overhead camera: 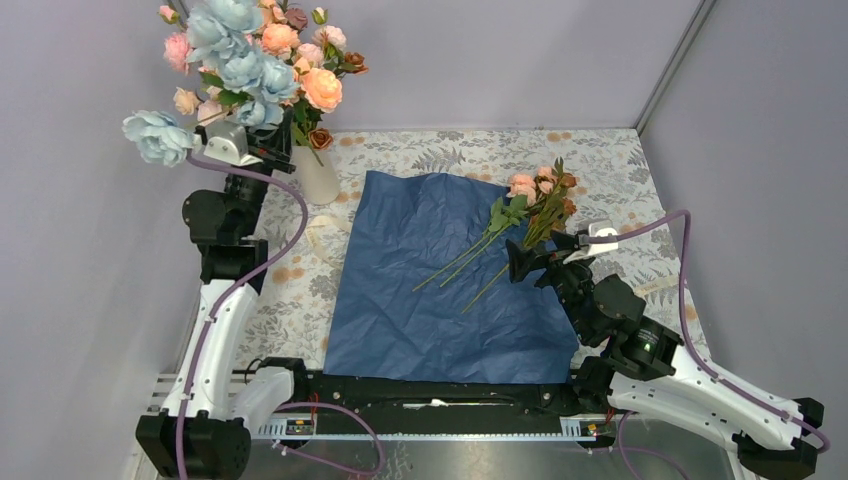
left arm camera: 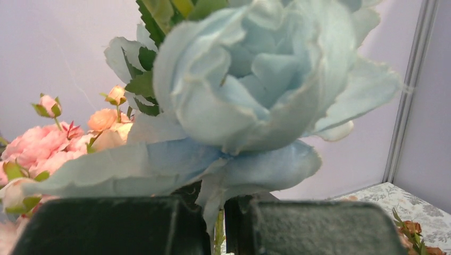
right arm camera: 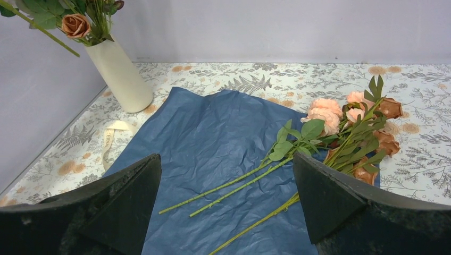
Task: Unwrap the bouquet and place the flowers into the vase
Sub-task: Insert the fake flower into the vase.
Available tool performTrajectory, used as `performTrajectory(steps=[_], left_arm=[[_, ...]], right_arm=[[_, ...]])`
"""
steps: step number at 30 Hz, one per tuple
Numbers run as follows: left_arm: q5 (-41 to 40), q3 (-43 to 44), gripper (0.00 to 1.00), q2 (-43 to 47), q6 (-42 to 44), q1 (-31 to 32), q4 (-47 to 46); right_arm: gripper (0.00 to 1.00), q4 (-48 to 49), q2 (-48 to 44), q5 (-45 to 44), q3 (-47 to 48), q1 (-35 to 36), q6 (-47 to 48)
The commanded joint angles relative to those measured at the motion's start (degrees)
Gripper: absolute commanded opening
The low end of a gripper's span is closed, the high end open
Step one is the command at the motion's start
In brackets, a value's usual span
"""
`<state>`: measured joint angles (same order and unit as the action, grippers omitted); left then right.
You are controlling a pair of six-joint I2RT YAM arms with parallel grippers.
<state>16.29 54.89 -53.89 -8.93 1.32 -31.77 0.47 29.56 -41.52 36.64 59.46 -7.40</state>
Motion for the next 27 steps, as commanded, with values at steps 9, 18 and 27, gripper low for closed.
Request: performTrajectory(steps=[9,18,27], left_arm=[[-2.6,6.7,0.0,-5.9,17.9,4.0,3.5],[-3.3,8.5,0.0,-10.8,16.5,4.1,-1.2],[-5.8,10.2,0.0,-13.5,16.0,4.0,-7.0]], right_arm=[[1.0,1.0,-2.5,-2.5,-1.4,-0.7,-0.8],[1.0,0.4,-3.2,-2.2,-2.2,-0.8,-2.6],[1.0,0.1,-3.5,-2.7,-2.3,-0.8,-2.5]])
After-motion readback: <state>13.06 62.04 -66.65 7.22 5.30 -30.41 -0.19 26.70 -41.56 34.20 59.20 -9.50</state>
